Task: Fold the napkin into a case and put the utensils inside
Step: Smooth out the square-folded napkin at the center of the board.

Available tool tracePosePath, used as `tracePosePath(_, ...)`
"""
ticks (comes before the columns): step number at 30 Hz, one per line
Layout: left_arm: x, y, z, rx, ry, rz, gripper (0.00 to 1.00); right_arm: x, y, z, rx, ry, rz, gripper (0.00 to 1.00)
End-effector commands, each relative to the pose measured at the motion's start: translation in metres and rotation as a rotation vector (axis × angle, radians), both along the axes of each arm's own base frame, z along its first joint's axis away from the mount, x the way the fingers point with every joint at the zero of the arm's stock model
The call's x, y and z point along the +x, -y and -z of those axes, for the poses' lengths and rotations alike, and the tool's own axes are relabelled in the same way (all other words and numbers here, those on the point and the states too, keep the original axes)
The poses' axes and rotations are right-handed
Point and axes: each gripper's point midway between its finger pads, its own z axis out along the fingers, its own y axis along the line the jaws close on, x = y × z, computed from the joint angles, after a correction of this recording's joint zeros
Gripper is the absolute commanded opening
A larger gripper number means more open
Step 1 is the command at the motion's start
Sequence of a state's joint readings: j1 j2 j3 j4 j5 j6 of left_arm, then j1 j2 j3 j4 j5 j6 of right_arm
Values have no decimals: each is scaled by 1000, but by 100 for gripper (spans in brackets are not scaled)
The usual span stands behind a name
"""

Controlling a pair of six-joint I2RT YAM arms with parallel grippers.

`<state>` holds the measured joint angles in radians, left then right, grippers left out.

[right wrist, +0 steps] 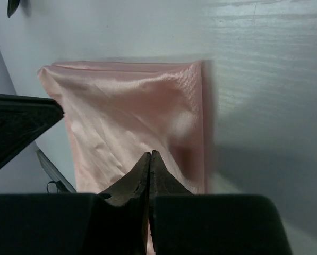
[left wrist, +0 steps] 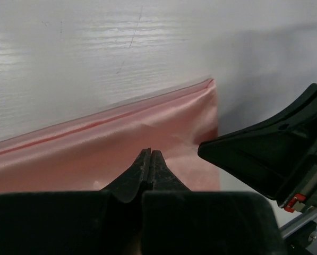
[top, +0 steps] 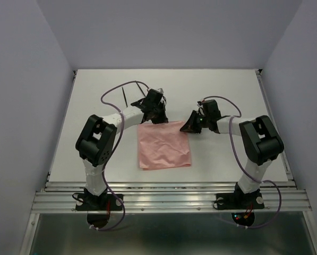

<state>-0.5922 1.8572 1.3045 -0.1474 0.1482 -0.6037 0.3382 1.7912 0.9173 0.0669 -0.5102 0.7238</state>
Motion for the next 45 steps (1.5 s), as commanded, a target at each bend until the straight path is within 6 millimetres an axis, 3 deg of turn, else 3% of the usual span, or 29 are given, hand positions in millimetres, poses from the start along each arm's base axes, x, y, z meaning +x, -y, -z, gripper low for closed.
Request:
tracePosePath(1, 13, 9, 9, -29, -13, 9, 0, 18, -11, -14, 100, 57, -32, 2)
tracePosePath(8, 14, 10, 49, 23, -77, 15, 0, 1, -7, 9, 119, 17, -52, 2)
tracePosePath(12, 6, 1, 70, 63, -118, -7, 0, -23, -7, 21, 144, -12, -105, 1)
tracePosePath(18, -4, -9, 87, 91, -159, -37, 0, -54, -4, 22, 164, -18, -181, 1)
tracePosePath(30, -5, -18, 98, 125, -174, -66, 0, -124, 12, 26, 189, -96, -242, 1)
tracePosePath(35, -4, -17, 99, 126, -175, -66, 0, -141, 16, 27, 164, -115, -273, 2)
tracePosePath(45, -4, -18, 101, 125, -182, -70, 0, -174, 29, 49, 7, -238, -286, 2)
